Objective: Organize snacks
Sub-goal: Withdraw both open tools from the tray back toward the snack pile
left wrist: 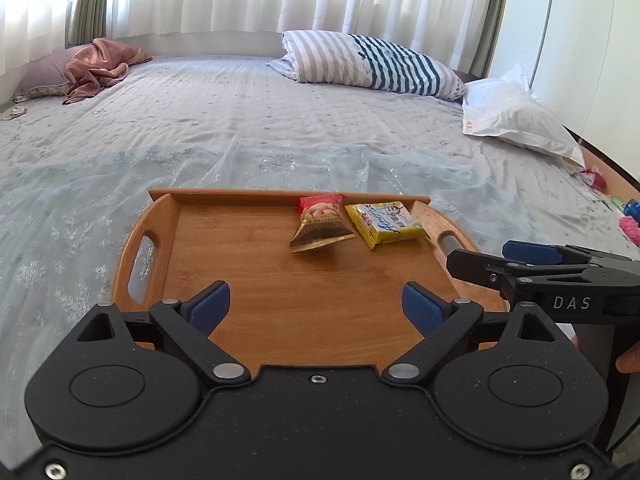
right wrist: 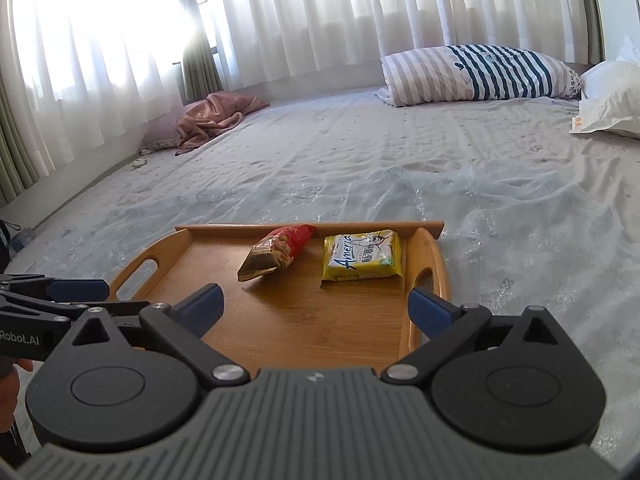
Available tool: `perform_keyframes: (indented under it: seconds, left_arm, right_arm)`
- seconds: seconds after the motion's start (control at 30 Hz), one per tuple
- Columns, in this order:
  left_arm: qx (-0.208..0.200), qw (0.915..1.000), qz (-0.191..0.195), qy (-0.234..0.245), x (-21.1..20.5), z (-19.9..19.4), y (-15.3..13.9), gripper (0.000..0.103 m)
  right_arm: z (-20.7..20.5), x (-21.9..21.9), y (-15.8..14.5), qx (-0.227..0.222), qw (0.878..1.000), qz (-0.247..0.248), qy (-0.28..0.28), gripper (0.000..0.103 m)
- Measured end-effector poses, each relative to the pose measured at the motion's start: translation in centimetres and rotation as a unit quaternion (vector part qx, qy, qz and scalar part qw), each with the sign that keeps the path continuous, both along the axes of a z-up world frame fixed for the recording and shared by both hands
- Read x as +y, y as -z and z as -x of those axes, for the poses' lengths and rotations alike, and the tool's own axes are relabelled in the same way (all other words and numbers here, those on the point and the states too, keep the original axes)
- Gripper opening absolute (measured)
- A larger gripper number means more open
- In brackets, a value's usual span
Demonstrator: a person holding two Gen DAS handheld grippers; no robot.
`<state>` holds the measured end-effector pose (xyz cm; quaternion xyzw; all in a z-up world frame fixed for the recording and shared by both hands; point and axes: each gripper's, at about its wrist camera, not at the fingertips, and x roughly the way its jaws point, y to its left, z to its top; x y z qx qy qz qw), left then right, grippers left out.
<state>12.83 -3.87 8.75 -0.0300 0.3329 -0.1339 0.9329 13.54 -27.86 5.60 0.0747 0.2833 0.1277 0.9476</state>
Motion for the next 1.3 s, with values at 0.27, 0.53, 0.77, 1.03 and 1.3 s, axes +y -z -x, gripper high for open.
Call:
perform_keyframes:
  seconds: [0.27,0.53,0.77,1.03,1.3]
  left_arm:
    - [0.006,1.0,0.004,-0.006,0.7,3.1,1.5,0.093]
    - [0.004,0.9998,0.0,-0.019,1.4,4.9,3.0,0.094]
    - [-0.006,0.9995,-0.017,-0.027,1.8,6.3,3.8,0.094]
    - [-0.006,0.999,-0.043,-0.01,1.7,7.2,4.6,0.094]
    - [-0.012,0.9992,-0.038,-0.007,2.0,8.9,4.8,0.095]
  right_arm:
    - [2.9,0.2,0.9,-0.011,1.0,0.005,0.011,0.103]
    - [5.6,1.0,1.8,-0.034,0.998,0.035,0.027,0.103]
    - [7.5,1.6,2.5,-0.051,0.996,0.06,0.037,0.103]
    - [9.7,2.4,3.6,-0.068,0.994,0.073,0.04,0.103]
    - [11.2,2.8,4.7,-0.074,0.992,0.089,0.057,0.103]
